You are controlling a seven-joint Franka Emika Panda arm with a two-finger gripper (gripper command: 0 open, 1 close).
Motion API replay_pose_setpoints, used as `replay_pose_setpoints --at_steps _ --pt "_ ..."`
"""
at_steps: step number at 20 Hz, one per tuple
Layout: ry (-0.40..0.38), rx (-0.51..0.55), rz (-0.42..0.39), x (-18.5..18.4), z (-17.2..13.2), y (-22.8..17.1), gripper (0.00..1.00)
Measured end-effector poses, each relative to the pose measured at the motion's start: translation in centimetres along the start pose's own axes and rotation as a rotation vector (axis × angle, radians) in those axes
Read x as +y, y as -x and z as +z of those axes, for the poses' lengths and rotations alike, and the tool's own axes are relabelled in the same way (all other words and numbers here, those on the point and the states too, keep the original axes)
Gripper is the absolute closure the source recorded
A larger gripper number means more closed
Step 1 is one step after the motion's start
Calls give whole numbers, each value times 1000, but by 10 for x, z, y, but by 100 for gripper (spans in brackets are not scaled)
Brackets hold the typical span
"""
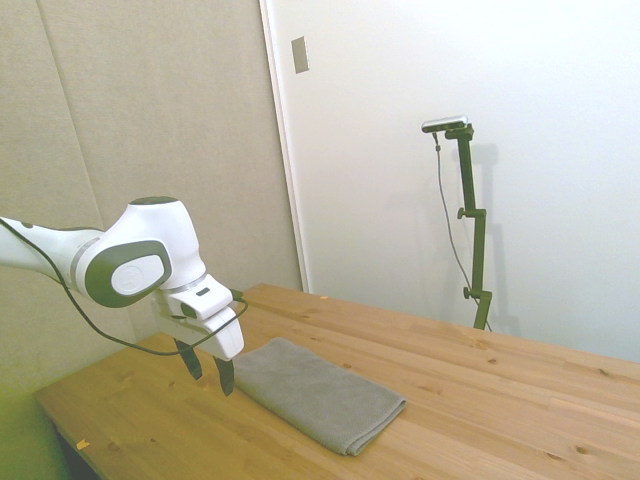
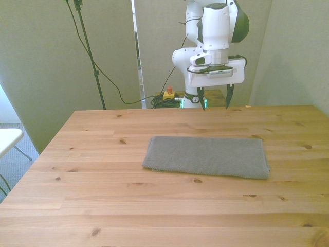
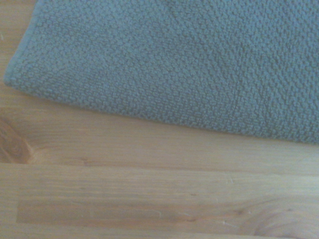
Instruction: Fold the towel
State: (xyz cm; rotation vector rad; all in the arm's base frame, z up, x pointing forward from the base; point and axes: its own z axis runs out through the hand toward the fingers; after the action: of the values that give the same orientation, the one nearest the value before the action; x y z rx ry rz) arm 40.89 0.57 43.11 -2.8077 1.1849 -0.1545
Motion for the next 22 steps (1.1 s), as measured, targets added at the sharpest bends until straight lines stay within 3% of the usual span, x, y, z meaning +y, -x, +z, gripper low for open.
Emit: replay_pose_setpoints --at_steps 5,9,15,22 --pt "10 34 41 -13 -2 -4 0" --pt "95 143 28 -75 6 4 0" --pt "243 248 -40 -171 45 19 0" --pt "385 382 -68 -243 91 60 0"
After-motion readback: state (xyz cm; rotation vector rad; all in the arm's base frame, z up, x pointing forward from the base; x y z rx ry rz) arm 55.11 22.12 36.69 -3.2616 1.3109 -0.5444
